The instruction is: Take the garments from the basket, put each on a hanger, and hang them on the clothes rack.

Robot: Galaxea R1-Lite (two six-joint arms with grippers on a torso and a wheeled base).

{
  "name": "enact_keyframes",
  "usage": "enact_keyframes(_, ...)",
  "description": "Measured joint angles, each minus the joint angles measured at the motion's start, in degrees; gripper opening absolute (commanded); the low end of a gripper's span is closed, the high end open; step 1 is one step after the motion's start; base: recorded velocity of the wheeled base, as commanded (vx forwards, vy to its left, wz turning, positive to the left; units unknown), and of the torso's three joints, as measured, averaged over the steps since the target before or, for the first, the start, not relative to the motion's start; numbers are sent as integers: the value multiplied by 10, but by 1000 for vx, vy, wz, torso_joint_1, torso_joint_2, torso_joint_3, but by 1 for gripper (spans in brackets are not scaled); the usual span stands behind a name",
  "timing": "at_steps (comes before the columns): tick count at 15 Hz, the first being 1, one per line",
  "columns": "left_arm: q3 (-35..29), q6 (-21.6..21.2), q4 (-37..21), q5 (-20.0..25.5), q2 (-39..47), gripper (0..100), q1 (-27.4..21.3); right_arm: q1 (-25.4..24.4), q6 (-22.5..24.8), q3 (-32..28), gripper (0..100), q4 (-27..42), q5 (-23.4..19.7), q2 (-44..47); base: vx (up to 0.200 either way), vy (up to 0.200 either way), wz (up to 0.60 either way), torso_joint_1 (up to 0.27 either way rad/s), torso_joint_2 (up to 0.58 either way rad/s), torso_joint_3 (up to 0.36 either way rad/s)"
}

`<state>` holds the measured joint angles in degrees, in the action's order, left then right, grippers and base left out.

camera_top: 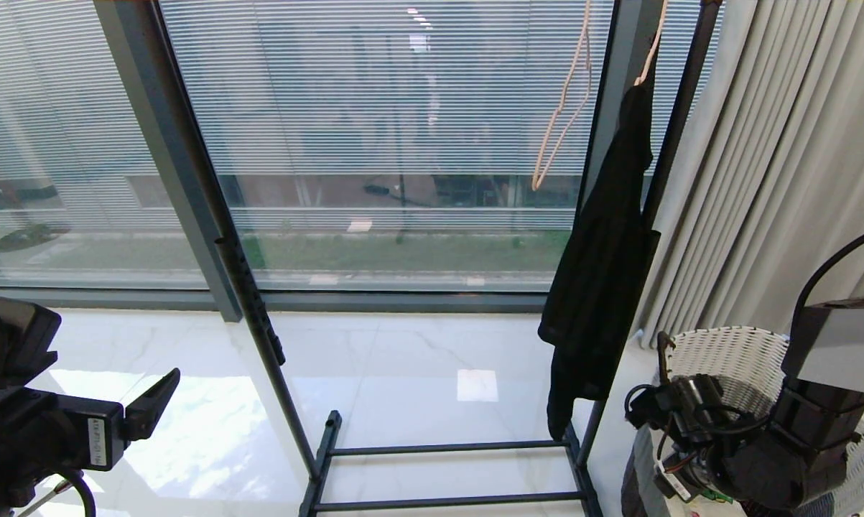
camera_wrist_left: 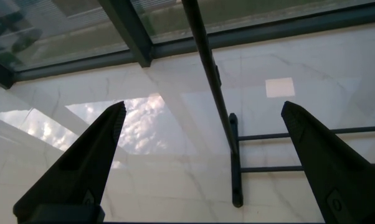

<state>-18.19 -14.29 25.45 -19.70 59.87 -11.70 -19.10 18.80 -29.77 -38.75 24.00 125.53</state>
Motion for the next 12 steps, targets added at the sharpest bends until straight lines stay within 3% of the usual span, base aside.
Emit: enact_keyframes(12, 0, 1, 0, 0, 6, 100, 0, -1, 6, -9, 100, -1, 24, 11, 0, 0, 0, 0, 0, 0)
